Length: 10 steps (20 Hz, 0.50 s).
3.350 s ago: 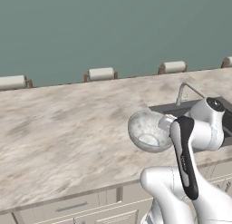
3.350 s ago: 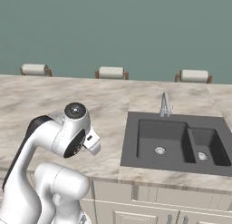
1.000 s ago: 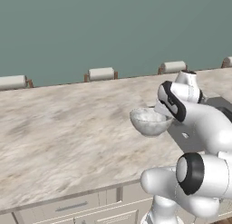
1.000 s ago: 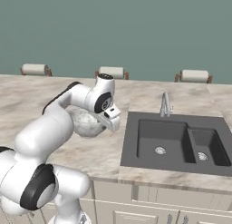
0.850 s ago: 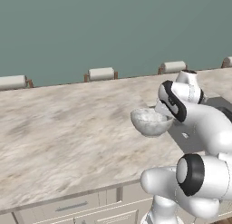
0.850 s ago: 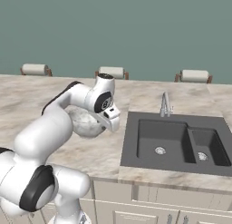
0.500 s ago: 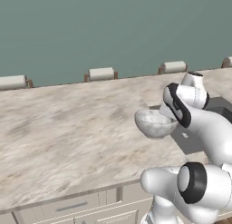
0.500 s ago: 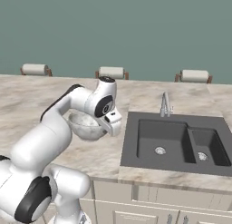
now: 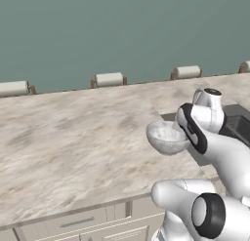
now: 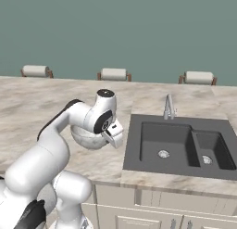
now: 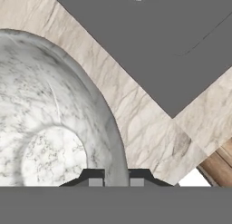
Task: Pick the cup and bowl from the counter and place them on the counter next to the sink.
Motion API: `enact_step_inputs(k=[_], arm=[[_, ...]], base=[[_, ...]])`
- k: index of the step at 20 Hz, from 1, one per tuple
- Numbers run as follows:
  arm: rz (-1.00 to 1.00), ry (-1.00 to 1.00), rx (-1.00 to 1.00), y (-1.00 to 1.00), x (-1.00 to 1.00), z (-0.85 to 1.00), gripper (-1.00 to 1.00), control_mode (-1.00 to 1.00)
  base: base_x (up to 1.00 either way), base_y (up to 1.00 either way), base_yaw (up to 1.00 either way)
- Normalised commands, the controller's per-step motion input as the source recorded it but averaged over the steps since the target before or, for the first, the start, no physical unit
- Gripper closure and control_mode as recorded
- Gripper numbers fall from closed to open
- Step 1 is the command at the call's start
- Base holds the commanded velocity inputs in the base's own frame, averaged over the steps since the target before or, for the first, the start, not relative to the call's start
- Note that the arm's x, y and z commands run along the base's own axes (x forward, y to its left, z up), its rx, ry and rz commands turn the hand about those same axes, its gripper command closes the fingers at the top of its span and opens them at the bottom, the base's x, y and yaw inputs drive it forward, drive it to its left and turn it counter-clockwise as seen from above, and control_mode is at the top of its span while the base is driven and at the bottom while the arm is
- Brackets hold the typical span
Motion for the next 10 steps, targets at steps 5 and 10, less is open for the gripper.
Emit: enact_step_inputs(k=[5, 10], arm=[[0.00, 0.01, -0.12, 0.00, 0.00, -0.07, 1.00, -1.00], [0.00, 0.00, -0.02, -0.06, 0.00, 0.00, 1.00, -1.00]], base=[[0.00, 0.00, 0.00], [0.00, 0.00, 0.00]])
